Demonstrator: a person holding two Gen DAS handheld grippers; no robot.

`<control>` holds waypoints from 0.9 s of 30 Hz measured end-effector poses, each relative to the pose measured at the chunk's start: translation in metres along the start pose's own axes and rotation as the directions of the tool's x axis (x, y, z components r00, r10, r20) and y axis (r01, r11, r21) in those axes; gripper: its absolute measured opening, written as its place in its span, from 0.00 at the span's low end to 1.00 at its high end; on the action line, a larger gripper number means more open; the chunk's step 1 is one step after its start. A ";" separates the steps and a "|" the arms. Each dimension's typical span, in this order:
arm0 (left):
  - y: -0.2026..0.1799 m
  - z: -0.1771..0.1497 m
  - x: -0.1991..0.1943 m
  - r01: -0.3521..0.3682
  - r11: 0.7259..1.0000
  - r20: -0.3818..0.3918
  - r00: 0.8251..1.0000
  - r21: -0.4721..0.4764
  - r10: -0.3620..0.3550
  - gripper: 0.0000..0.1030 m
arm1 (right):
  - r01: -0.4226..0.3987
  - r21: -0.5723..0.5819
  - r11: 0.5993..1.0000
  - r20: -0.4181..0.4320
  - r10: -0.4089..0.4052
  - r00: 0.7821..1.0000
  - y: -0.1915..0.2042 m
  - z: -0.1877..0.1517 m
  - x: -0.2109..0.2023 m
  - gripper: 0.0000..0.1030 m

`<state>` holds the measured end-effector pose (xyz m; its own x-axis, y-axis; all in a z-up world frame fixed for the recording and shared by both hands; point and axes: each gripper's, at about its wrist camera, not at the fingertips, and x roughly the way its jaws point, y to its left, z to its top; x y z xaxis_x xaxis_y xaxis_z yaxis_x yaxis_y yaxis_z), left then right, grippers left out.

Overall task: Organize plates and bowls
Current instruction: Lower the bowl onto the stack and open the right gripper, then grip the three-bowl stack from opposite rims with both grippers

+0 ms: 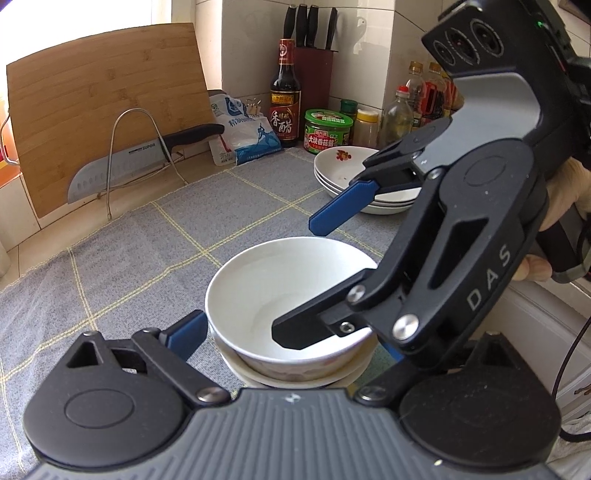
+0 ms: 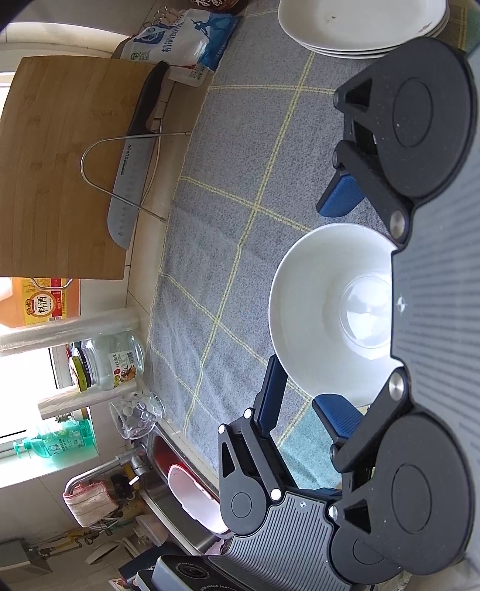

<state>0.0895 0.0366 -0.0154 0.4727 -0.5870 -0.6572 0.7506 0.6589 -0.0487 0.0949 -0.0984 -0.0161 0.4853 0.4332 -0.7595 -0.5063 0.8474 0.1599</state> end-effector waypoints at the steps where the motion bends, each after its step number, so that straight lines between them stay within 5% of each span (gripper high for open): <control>1: 0.001 0.000 -0.001 0.000 1.000 0.002 1.000 0.003 0.000 0.95 | 0.003 -0.002 1.000 0.000 -0.003 1.000 0.000 0.000 0.000 1.00; 17: 0.016 -0.018 -0.028 -0.006 0.998 0.049 0.999 0.058 0.003 0.98 | 0.148 -0.083 0.985 0.089 -0.141 0.986 0.016 -0.019 -0.038 1.00; 27: 0.023 -0.027 -0.030 0.009 0.998 0.016 1.000 0.060 -0.010 0.98 | 0.227 -0.001 0.974 0.086 -0.226 0.970 0.012 -0.042 -0.031 1.00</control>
<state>0.0800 0.0820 -0.0169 0.4725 -0.6011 -0.6446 0.7811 0.6243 -0.0096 0.0438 -0.1146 -0.0173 0.6468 0.2549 -0.7187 -0.3836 0.9233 -0.0177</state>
